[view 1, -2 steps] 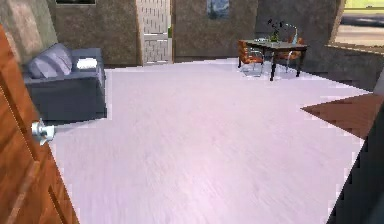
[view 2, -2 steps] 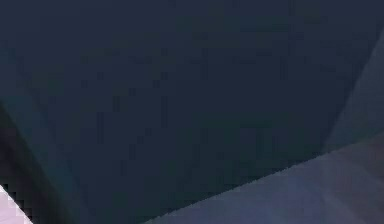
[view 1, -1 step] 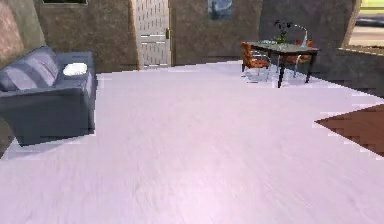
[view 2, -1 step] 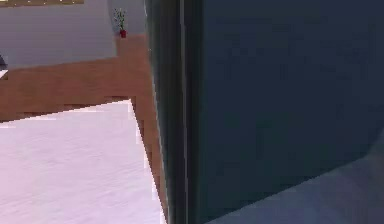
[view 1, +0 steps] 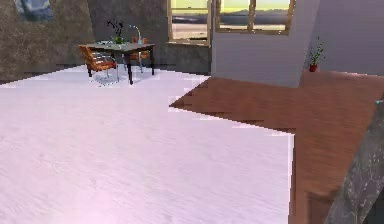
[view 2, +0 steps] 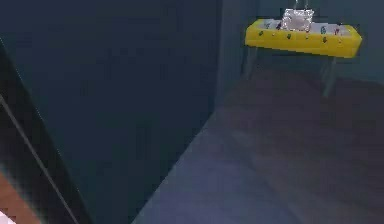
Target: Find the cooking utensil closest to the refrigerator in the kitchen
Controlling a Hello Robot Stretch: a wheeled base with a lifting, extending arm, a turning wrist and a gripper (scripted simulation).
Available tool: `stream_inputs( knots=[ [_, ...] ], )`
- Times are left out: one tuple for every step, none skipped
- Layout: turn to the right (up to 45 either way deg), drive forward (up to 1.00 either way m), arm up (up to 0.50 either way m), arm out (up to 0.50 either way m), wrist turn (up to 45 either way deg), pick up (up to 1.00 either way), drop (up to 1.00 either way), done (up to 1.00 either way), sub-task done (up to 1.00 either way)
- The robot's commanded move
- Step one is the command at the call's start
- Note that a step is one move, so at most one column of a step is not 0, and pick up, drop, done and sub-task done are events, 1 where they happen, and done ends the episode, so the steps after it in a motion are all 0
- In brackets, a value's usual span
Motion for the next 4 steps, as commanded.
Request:
stream_inputs(
  knots=[
    [0.0,1.0,0.0,0.0,0.0,0.0,0.0,0.0,0.0],
    [45.0,0.0,0.0,0.0,0.0,0.0,0.0,0.0,0.0],
    [0.0,1.0,0.0,0.0,0.0,0.0,0.0,0.0,0.0],
    [9.0,0.0,0.0,0.0,0.0,0.0,0.0,0.0,0.0]
  ],
)
